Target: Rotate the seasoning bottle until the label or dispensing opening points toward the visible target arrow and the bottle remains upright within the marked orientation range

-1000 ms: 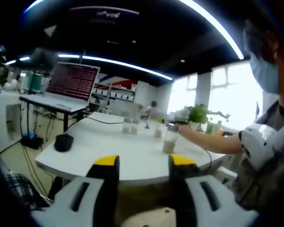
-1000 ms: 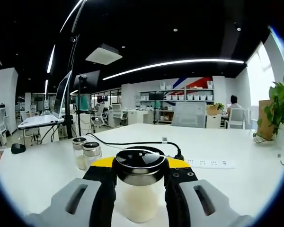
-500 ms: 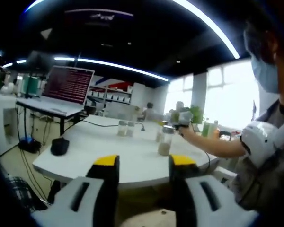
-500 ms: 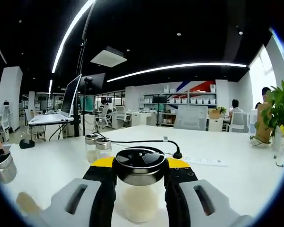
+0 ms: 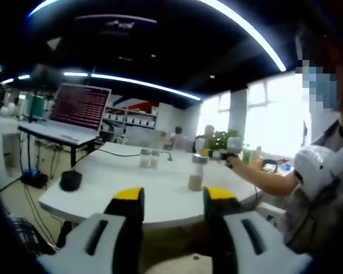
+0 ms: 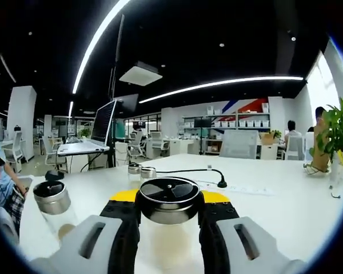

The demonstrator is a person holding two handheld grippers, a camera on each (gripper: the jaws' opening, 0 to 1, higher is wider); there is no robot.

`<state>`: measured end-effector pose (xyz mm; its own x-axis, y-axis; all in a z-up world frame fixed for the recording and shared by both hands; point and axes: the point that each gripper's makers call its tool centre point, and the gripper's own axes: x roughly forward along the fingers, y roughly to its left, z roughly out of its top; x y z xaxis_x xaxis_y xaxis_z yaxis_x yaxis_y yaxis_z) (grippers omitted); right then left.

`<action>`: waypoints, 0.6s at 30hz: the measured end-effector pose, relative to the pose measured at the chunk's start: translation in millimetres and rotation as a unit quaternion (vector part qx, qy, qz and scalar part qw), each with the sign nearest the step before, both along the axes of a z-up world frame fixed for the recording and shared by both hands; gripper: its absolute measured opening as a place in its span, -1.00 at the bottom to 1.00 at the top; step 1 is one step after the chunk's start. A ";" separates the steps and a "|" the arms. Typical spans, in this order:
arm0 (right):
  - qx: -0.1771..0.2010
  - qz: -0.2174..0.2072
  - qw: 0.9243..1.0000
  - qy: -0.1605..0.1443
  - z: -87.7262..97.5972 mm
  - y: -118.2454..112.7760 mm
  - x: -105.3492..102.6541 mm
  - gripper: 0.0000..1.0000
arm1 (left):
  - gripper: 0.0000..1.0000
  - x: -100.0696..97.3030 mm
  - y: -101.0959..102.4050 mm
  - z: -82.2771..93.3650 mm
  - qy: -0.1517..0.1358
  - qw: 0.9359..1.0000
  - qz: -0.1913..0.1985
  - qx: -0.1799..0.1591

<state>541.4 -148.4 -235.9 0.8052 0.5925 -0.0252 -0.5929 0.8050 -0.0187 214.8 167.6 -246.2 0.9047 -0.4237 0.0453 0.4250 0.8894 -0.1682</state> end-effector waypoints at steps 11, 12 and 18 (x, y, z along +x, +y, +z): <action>-0.018 0.034 0.999 -0.007 5.7 5.4 -54.0 -0.24 | -0.13 -1.9 -7.7 1.3 -0.004 1.000 -0.010 0.000; -0.021 0.036 0.999 -0.009 5.8 7.6 -58.0 -0.24 | -0.13 -2.0 -7.8 2.3 -0.005 1.000 -0.010 0.000; -0.002 0.051 0.999 0.001 1.2 12.1 -75.5 -0.24 | -0.14 -2.4 -7.7 4.4 -0.005 1.000 -0.011 0.005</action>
<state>465.9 -136.3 -234.7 0.7410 0.6709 -0.0297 -0.6715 0.7407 -0.0209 212.4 159.9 -241.8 0.8944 -0.4446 0.0497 0.4466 0.8812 -0.1551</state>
